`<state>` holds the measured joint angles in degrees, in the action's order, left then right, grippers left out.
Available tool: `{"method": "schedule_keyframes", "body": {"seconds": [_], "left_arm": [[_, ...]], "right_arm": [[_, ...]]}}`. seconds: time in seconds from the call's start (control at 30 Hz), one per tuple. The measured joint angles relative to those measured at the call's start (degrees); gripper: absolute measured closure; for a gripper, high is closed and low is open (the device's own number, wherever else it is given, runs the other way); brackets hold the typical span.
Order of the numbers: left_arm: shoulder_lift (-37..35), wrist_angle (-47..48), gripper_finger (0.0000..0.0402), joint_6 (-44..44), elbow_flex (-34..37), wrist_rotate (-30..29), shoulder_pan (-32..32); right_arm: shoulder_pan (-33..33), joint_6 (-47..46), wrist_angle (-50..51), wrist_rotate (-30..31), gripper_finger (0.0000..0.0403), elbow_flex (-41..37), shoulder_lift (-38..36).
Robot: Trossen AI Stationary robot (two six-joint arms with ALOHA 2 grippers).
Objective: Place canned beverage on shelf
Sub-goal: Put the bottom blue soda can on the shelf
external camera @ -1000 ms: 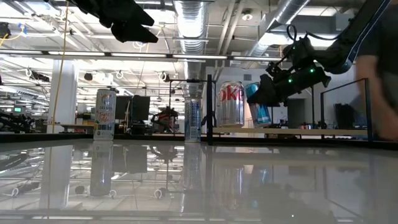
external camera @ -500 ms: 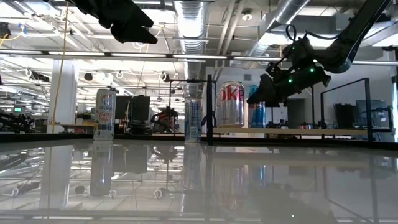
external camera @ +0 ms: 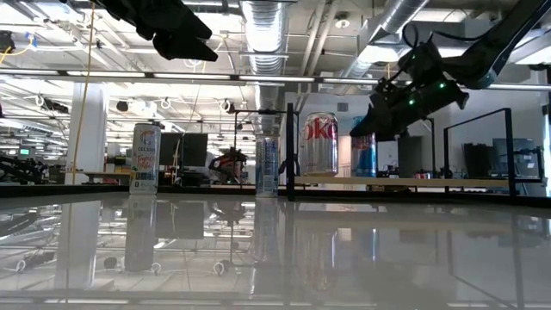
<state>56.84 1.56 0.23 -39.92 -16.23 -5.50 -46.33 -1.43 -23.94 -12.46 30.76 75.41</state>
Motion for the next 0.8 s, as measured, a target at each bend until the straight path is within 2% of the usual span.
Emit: {"method": "schedule_keyframes", "body": {"seconds": [0.13, 0.43, 0.63, 0.8], "left_arm": [[0.0, -0.1, 0.0019, -0.2, 0.0, 0.0, 0.0], [0.0, -0.1, 0.0019, -0.7, 0.0, 0.0, 0.0], [0.0, 0.0, 0.0019, -0.2, 0.0, 0.1, 0.0], [0.0, -0.1, 0.0019, 1.7, 0.0, 0.1, 0.3]], "right_arm": [[0.0, 0.4, 0.8, 0.0, 0.0100, 0.2, -2.5], [-0.3, 0.5, 6.7, -0.2, 0.0100, 6.9, -7.5], [3.6, 1.7, 22.6, -4.0, 0.0118, 12.5, -11.4], [10.2, 4.4, 36.7, -4.0, 0.0180, 14.7, -15.0]]}}
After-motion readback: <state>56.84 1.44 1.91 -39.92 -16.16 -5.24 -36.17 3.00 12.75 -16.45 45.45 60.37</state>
